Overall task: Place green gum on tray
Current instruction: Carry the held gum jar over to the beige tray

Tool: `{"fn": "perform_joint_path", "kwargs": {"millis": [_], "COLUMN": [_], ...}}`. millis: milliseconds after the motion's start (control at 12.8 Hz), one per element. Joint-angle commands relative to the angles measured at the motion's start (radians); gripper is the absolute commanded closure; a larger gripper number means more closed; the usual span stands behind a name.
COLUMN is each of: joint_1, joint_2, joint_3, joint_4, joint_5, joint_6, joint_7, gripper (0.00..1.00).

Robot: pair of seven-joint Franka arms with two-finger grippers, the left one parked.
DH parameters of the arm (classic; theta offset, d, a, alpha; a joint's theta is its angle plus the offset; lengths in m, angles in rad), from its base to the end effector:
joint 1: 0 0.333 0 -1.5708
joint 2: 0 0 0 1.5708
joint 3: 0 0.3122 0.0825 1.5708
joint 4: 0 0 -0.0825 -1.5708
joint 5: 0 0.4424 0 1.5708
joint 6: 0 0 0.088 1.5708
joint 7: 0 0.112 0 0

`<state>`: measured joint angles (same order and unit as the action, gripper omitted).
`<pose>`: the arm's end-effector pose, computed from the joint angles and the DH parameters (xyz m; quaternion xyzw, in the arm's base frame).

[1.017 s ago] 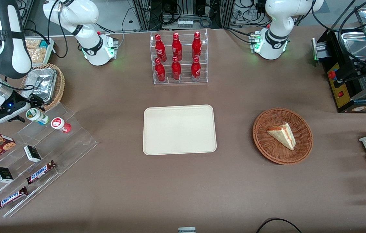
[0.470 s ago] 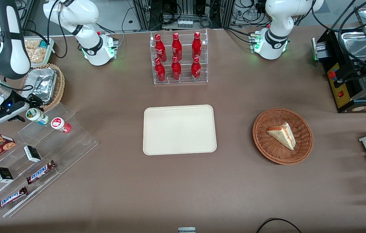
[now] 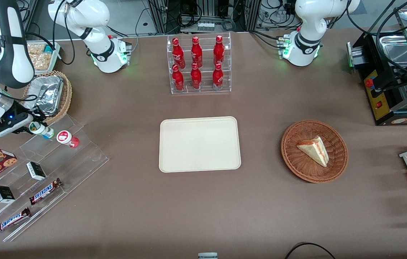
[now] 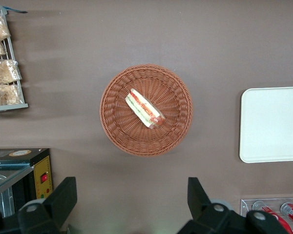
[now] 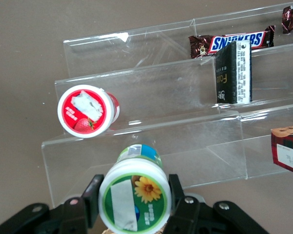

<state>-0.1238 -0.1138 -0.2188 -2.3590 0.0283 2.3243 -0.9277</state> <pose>0.5092 -0.1802 0.3346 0.9591 0.2794 0.0443 0.0040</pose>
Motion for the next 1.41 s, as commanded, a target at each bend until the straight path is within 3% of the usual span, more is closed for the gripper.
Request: {"fn": "perform_joint_path", "kwargs": {"millis": [0, 391, 548, 704, 861, 1096, 1330], "joint_1": [0.01, 0.012, 0.024, 0.074, 0.157, 0.352, 0.568], "joint_2": [0.006, 0.075, 0.108, 0.12, 0.135, 0.205, 0.368], "joint_3": [-0.001, 0.077, 0.185, 0.249, 0.262, 0.263, 0.262], "joint_4": [0.067, 0.45, 0.562, 0.606, 0.612, 0.654, 0.807], "joint_5": [-0.008, 0.009, 0.01, 0.016, 0.08, 0.087, 0.081], "joint_6": [-0.063, -0.495, -0.635, -0.66, -0.657, -0.616, -0.571], "joint_7": [0.003, 0.073, 0.237, 0.399, 0.556, 0.861, 1.239], "gripper": [1.0, 1.0, 1.0, 1.0, 1.0, 1.0, 1.0]}}
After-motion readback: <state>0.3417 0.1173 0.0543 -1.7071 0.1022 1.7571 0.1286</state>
